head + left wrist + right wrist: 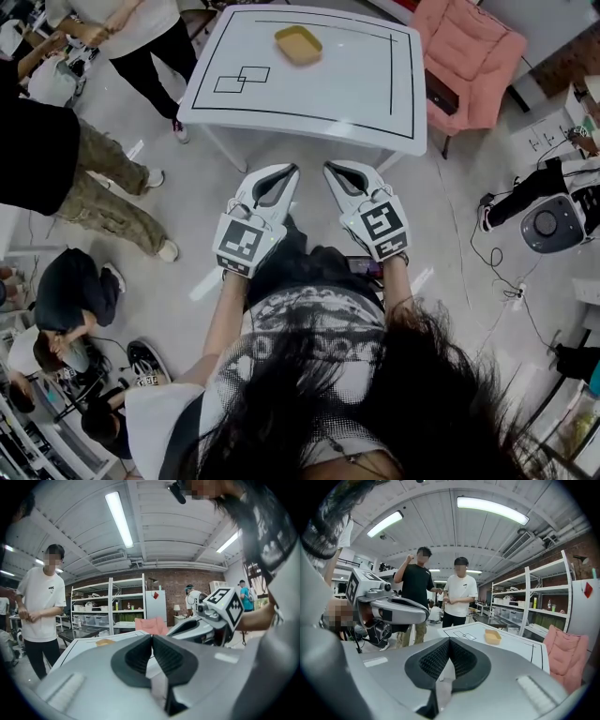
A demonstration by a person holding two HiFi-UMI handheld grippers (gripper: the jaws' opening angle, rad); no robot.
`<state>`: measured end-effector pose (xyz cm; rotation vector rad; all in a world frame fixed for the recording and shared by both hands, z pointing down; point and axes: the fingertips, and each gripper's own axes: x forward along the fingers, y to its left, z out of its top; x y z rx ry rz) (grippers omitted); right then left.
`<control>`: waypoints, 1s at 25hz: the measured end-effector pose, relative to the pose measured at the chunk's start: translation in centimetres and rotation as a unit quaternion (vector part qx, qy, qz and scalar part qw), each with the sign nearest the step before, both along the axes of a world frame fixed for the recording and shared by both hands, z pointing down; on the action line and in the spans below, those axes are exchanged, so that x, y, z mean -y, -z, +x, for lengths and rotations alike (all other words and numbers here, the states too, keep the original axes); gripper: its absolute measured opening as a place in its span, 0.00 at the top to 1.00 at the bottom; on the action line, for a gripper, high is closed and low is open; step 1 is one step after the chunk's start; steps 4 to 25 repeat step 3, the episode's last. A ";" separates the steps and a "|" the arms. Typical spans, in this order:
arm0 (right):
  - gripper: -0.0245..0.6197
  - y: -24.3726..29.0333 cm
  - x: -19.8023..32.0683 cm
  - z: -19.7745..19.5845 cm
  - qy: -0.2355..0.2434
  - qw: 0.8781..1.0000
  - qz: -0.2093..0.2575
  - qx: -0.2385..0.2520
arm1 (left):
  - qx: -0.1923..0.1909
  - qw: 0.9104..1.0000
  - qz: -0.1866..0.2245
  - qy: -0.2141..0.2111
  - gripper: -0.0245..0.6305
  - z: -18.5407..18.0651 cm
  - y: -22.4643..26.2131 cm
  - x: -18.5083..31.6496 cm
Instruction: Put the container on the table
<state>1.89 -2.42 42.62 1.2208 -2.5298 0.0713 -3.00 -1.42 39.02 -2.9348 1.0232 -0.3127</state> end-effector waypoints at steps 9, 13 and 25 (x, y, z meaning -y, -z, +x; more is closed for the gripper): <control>0.96 -0.1 0.0 0.0 0.000 1.000 0.003 0.000 | 0.000 1.000 0.001 0.001 0.96 -0.1 -0.1 0.1; 0.96 -0.1 0.0 0.0 0.000 1.000 0.003 0.000 | 0.000 1.000 0.001 0.001 0.96 -0.1 -0.1 0.1; 0.96 -0.1 0.0 0.0 0.000 1.000 0.003 0.000 | 0.000 1.000 0.001 0.001 0.96 -0.1 -0.1 0.1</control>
